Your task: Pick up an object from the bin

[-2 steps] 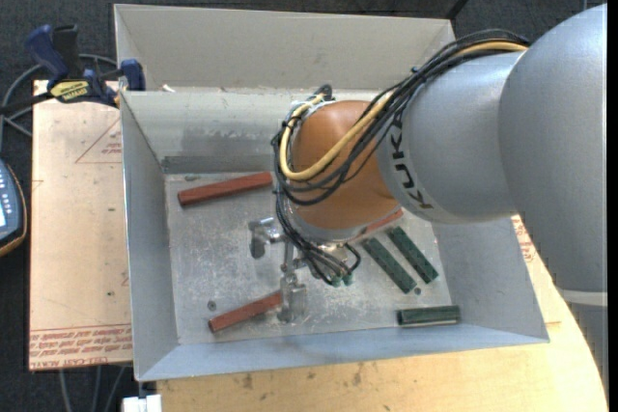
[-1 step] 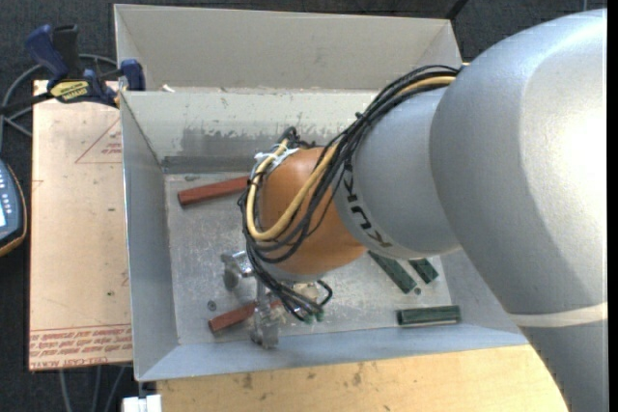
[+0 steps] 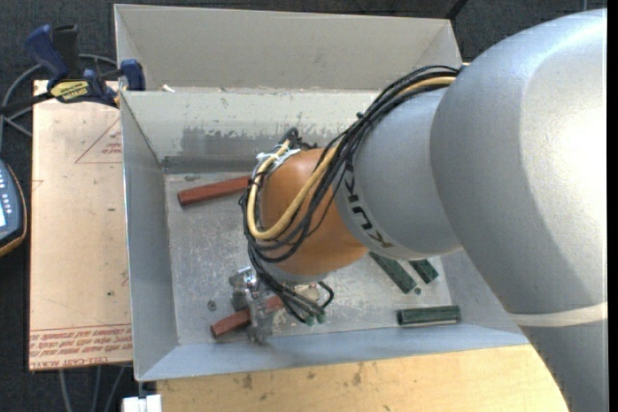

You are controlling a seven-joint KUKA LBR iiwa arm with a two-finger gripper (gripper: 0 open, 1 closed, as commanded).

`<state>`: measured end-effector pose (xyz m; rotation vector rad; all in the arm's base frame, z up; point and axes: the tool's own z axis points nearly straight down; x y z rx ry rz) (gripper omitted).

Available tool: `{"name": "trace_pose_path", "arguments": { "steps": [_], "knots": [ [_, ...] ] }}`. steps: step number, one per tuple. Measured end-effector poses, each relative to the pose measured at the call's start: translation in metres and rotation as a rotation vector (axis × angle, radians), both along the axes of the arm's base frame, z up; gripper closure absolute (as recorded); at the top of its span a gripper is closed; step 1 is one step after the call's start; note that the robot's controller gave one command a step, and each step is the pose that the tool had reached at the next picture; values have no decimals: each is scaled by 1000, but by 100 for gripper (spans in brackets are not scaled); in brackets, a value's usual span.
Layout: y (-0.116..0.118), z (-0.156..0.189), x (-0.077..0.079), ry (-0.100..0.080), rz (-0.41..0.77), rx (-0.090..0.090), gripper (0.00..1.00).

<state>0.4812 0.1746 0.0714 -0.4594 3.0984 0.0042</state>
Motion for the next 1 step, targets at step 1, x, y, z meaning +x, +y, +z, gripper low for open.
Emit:
{"name": "trace_pose_path", "arguments": {
  "steps": [1],
  "knots": [
    [-23, 141, 24, -2, -14, -1, 100]
  ]
}}
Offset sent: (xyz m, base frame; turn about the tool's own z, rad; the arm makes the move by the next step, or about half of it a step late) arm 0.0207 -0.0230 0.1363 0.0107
